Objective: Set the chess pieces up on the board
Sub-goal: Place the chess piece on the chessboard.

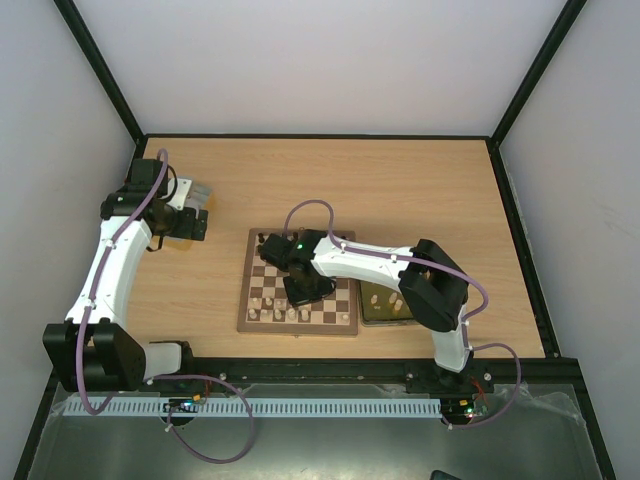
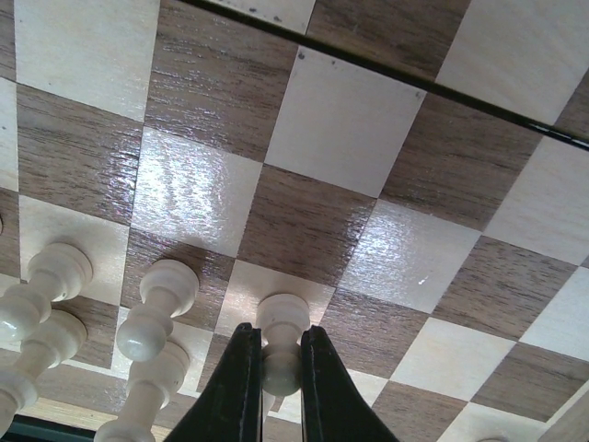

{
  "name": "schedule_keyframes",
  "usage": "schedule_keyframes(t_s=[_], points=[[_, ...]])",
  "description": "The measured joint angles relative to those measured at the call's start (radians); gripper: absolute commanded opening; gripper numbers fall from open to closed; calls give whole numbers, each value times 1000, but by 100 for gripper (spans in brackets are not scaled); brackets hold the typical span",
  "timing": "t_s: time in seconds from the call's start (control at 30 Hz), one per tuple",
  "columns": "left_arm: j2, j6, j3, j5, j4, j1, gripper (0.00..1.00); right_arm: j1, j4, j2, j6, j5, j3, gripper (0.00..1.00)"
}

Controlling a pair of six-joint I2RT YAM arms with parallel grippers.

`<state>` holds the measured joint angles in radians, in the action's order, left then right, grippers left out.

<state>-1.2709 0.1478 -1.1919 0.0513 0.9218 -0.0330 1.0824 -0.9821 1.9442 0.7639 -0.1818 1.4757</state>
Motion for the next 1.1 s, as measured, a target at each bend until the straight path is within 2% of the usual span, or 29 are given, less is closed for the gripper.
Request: schedule_keyframes(t_s=[0.2,0.7,1.1], points=[[0,0,0,0,-4,0,99,0,0,1,-1,-3,0,2],[0,0,0,0,-4,0,99,0,1,1,-10,-5,0,12],[0,-1,0,-2,-4,0,99,0,5,2,-12,-15,0,13]])
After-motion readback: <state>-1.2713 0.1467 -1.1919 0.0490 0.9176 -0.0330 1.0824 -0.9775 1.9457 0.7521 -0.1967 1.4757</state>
